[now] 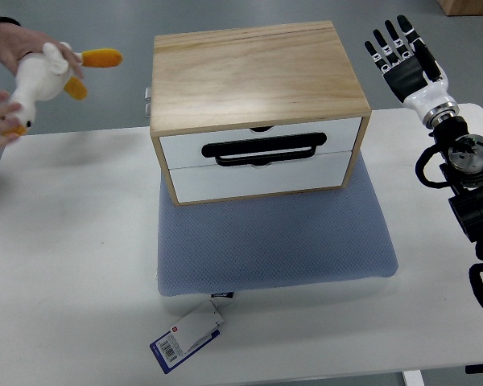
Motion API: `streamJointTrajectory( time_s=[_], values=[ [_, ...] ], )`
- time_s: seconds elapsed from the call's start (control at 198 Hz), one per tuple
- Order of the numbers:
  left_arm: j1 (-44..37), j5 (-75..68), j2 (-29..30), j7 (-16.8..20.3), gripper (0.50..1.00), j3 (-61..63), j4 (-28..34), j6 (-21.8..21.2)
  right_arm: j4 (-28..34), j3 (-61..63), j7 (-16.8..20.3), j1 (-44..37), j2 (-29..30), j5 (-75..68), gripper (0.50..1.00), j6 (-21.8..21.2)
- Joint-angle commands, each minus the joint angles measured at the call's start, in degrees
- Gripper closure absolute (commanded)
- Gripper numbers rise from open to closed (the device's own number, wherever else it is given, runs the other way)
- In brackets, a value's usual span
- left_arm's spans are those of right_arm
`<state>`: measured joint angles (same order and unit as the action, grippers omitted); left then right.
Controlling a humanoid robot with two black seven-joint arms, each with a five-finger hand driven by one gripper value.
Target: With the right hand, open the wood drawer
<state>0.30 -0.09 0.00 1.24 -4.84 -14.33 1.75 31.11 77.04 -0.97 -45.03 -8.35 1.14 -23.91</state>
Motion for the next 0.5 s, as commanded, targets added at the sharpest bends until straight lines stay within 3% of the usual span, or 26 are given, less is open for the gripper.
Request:
streamJointTrajectory(
  time_s=[0.0, 0.354, 0.495],
  values=[
    [0.0, 0.0, 0.0, 0.0, 0.500, 0.0, 0.0, 0.0, 0.0, 0.0, 0.0, -0.1, 0.0, 0.0, 0.554, 0.0],
    [0.0, 0.1, 0.0, 0.0, 0.500, -0.2, 0.1, 0.0, 0.0, -0.1, 0.1, -0.9, -0.5, 0.5, 0.554, 0.2],
    [0.0, 0.0, 0.0, 0.0, 0.500, -0.1, 0.0, 0.0, -0.1, -8.9, 0.4, -6.1, -4.7, 0.7, 0.554, 0.0]
  ],
)
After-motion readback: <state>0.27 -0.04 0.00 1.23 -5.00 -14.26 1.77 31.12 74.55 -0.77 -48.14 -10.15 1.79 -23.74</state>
